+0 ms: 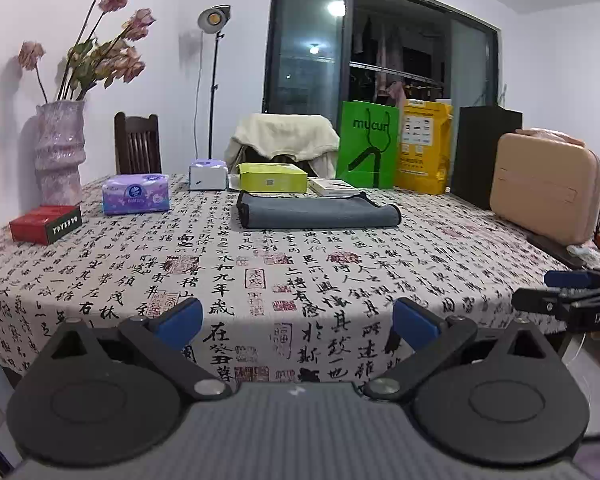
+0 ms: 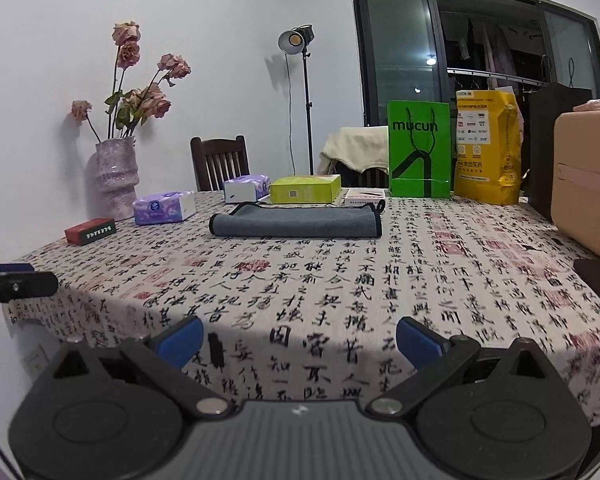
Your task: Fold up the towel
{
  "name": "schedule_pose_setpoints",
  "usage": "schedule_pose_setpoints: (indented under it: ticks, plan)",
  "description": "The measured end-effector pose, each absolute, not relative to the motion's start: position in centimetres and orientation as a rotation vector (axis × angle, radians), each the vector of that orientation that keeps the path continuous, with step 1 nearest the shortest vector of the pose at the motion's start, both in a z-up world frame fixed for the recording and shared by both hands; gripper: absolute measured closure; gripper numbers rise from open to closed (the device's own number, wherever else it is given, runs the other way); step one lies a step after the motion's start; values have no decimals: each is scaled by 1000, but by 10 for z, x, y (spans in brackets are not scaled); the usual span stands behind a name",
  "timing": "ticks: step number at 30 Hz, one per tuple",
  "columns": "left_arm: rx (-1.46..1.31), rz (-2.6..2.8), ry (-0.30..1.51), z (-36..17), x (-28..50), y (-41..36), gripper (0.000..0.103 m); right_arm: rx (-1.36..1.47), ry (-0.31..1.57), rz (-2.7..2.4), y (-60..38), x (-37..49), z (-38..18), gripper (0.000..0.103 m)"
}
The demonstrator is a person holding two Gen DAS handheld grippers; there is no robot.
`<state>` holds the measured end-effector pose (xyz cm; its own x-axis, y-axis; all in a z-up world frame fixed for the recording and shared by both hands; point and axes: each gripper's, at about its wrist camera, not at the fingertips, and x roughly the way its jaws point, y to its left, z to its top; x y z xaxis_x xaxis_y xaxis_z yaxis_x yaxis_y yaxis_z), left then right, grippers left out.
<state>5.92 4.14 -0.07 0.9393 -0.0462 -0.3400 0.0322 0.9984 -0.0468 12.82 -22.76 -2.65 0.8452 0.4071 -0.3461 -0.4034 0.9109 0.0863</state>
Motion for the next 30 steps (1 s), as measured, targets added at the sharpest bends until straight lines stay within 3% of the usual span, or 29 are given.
schedule_pose_setpoints:
  ticks: [30]
  plan:
    - [-88, -68, 299, 5, -5, 36, 0, 3, 293, 472, -230, 35, -4, 0]
